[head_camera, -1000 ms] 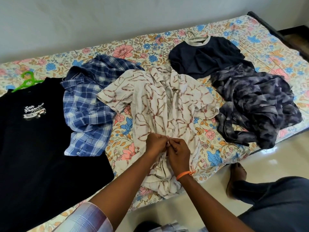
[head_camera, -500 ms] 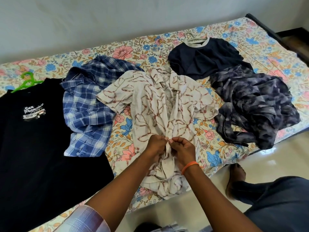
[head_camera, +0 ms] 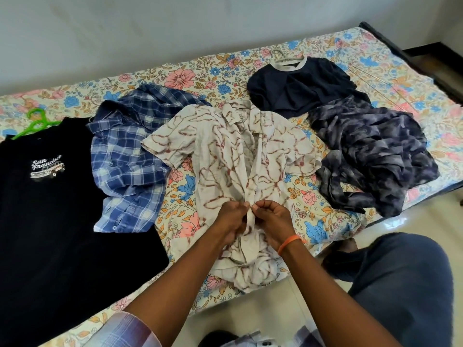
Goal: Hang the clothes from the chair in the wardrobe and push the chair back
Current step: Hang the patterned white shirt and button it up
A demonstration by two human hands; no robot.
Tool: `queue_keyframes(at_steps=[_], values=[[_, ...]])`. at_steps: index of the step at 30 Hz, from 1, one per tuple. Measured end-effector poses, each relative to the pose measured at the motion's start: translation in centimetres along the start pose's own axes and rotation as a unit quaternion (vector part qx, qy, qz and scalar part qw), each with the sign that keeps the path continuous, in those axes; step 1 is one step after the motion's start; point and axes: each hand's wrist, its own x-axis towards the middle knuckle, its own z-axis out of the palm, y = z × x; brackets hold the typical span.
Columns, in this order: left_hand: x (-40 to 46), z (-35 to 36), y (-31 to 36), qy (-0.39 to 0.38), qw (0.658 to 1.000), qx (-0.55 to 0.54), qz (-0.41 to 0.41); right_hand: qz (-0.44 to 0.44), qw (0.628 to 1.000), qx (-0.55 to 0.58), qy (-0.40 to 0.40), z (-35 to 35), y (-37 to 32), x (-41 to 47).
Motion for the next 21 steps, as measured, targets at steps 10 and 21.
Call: queue_keyframes(at_steps=[10,21], values=[[0.1,0.0,-0.3,0.021,0.963,0.221,0.153,0.082,0.996,0.013,-0.028,-1.8,-0.7,0.0],[1.8,1.0,-0.8,0.106,0.746,0.596,0.278,-0.309,0.817,-0.482,-0.07,0.9,-2.9,6.8]])
